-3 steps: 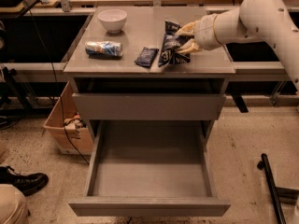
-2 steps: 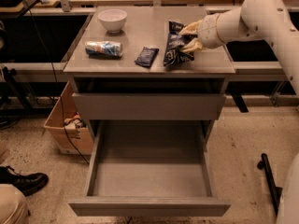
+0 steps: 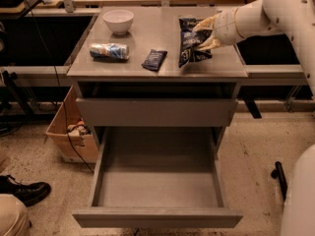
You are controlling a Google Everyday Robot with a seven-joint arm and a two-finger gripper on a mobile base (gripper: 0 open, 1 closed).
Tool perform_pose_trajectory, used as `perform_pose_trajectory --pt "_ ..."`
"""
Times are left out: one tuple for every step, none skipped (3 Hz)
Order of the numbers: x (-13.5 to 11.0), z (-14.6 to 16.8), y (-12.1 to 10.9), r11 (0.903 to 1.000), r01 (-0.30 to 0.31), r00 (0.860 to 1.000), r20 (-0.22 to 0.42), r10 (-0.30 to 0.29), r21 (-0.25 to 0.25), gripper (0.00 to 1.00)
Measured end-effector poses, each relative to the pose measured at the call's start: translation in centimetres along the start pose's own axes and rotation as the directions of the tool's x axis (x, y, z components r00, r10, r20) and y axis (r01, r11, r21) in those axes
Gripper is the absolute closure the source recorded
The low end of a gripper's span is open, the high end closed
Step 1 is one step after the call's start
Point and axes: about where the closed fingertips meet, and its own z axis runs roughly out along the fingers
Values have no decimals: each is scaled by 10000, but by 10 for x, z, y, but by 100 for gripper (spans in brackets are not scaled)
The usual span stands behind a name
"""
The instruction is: Pick blue chip bag from middle drawer and place on counter
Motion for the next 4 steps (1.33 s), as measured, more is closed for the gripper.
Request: perform_pose_trajectory --pt "-3 -1 1 9997 211 9997 123 -210 -130 4" --pt "-7 -3 1 9993 253 9995 186 -248 -259 0" --pt "-10 -24 -2 9993 -10 9999 147 16 -372 0" --pt "8 -69 0 9982 -584 9958 -709 572 -149 0"
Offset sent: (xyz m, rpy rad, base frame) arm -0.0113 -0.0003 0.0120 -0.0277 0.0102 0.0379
